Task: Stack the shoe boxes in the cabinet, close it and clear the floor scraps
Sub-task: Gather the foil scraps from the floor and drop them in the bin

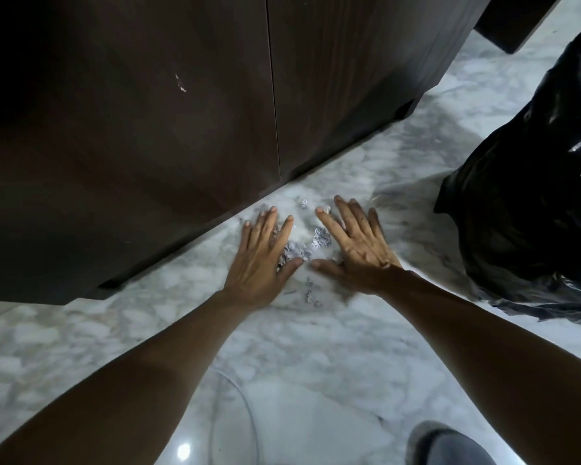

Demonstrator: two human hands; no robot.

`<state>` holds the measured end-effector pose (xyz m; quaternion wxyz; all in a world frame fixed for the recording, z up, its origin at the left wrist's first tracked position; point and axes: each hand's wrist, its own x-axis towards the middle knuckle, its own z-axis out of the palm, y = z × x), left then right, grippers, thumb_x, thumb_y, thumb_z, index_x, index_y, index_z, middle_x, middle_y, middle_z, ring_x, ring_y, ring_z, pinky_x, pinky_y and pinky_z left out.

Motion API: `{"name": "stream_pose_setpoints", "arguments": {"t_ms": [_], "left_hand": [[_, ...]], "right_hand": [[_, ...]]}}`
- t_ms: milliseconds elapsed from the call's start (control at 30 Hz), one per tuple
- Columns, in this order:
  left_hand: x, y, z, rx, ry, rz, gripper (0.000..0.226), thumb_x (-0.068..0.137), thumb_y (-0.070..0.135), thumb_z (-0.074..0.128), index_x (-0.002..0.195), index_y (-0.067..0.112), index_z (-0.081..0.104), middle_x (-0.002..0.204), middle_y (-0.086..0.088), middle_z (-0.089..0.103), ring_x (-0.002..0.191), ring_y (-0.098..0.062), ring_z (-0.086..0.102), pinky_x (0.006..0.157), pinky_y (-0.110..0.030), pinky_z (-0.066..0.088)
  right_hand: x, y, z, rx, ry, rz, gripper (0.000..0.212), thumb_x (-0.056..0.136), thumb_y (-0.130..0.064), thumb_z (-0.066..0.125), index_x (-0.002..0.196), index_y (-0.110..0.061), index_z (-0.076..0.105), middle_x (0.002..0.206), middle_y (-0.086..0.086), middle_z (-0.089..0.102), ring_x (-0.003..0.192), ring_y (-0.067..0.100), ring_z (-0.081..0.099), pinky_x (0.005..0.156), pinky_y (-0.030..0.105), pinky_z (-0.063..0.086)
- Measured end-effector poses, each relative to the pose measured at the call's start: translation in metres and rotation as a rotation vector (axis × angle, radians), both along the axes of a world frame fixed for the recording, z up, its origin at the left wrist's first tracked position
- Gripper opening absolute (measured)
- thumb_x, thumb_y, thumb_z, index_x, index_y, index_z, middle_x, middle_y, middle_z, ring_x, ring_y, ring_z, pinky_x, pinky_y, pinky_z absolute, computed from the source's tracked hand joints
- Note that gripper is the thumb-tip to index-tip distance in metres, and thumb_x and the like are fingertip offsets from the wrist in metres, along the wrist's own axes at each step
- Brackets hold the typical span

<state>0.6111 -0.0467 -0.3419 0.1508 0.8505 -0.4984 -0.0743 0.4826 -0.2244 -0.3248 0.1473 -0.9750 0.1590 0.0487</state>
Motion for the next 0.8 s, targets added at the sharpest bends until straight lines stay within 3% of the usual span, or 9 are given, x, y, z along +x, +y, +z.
{"name": "stream_pose_setpoints", "arguments": {"t_ms": [67,133,200,300,433,500,667,800], "left_hand": [[-0.005,0.001,-0.001,-0.017,-0.073,-0.001,0.057,0.096,0.049,0.035,0.144,0.019,0.042,0.154,-0.014,0.034,0.142,-0.031,0.027,0.115,-0.047,0.021],[-0.01,0.002,0.001,-0.045,-0.137,0.046,0.036,0.097,0.041,0.039,0.124,0.023,0.055,0.137,-0.009,0.048,0.12,-0.03,0.044,0.096,-0.043,0.035],[-0.011,0.003,0.003,-0.067,-0.164,0.068,0.026,0.097,0.036,0.038,0.105,0.019,0.058,0.116,-0.007,0.055,0.099,-0.028,0.049,0.081,-0.041,0.041],[-0.009,0.004,0.002,-0.09,-0.175,-0.003,0.034,0.098,0.035,0.035,0.084,0.016,0.059,0.088,-0.005,0.057,0.08,-0.027,0.053,0.068,-0.041,0.047],[-0.01,0.001,0.009,-0.147,-0.175,-0.016,0.035,0.095,0.032,0.044,0.068,0.014,0.056,0.067,-0.004,0.055,0.056,-0.025,0.058,0.046,-0.031,0.042],[-0.006,-0.002,0.015,-0.202,-0.15,0.009,0.036,0.093,0.03,0.047,0.064,0.011,0.056,0.062,-0.005,0.057,0.045,-0.028,0.056,0.038,-0.027,0.038],[0.003,-0.014,0.049,-0.301,-0.062,-0.023,0.037,0.096,0.028,0.045,0.068,0.009,0.059,0.065,-0.007,0.063,0.05,-0.034,0.058,0.042,-0.034,0.046],[0.003,-0.032,0.105,-0.34,-0.049,-0.028,0.039,0.094,0.029,0.047,0.062,0.008,0.051,0.057,-0.01,0.056,0.05,-0.035,0.053,0.044,-0.034,0.037]], "right_hand": [[0.001,0.002,-0.003,-0.042,-0.044,0.007,0.068,0.087,-0.071,0.031,0.145,-0.035,0.032,0.159,0.008,0.021,0.146,0.036,0.015,0.118,0.055,0.006],[-0.003,0.007,-0.006,-0.064,-0.167,-0.023,0.042,0.091,-0.055,0.04,0.12,-0.028,0.053,0.134,0.009,0.048,0.123,0.038,0.042,0.104,0.052,0.029],[-0.008,0.012,-0.008,-0.081,-0.26,-0.062,0.031,0.091,-0.046,0.044,0.104,-0.02,0.056,0.111,0.01,0.055,0.096,0.034,0.05,0.084,0.044,0.038],[-0.009,0.014,-0.009,-0.085,-0.282,-0.037,0.032,0.093,-0.04,0.044,0.093,-0.012,0.059,0.092,0.011,0.057,0.079,0.032,0.055,0.071,0.039,0.037],[-0.006,0.014,0.007,-0.017,-0.256,-0.011,0.037,0.094,-0.04,0.044,0.088,-0.006,0.058,0.078,0.012,0.064,0.07,0.033,0.062,0.064,0.035,0.035],[-0.004,0.015,0.027,0.022,-0.212,-0.061,0.038,0.097,-0.043,0.046,0.097,-0.006,0.055,0.085,0.014,0.066,0.075,0.037,0.062,0.059,0.034,0.033],[0.002,0.004,0.086,0.133,-0.141,-0.153,0.038,0.098,-0.049,0.041,0.102,-0.011,0.045,0.092,0.018,0.067,0.087,0.042,0.06,0.06,0.037,0.032],[0.004,-0.011,0.144,0.111,-0.187,-0.151,0.036,0.097,-0.048,0.044,0.096,-0.012,0.044,0.089,0.019,0.066,0.089,0.039,0.059,0.062,0.035,0.032]]}}
